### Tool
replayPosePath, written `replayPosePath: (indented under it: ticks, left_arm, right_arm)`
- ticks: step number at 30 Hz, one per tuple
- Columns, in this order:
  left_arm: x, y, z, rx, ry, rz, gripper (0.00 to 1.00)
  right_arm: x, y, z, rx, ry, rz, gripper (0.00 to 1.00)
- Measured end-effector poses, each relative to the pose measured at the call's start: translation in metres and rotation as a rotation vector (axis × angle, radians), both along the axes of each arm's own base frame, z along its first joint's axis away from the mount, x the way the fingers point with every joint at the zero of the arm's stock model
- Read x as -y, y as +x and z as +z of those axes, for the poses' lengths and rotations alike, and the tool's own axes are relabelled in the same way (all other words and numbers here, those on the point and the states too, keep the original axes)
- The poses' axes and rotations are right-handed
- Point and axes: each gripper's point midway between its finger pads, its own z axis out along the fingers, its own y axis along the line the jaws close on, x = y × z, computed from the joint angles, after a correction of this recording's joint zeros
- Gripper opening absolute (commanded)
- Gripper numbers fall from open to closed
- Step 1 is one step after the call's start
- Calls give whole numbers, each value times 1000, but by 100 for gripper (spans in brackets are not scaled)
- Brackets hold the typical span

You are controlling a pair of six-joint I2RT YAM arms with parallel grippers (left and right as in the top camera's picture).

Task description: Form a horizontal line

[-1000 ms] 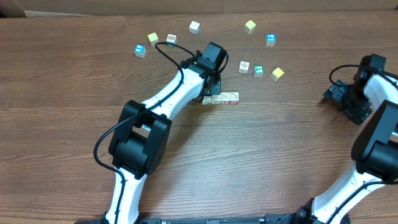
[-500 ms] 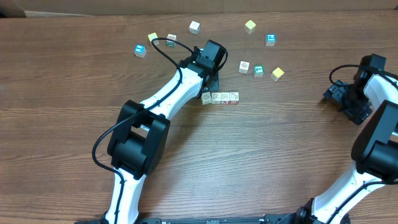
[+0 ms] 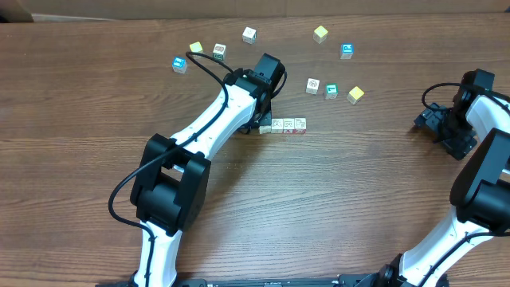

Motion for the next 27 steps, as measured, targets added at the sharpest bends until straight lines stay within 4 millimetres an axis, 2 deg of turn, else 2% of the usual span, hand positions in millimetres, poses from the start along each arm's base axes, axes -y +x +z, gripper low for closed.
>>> replayPosePath:
  ticks: [7,27]
  left_arm:
    - [0,0,-15,16,-15,20,5]
    - [14,5,-15,27,-85,10,4]
  right_arm:
    - [0,0,0,0,0,0,100]
    - [0,0,0,0,-1,0,100]
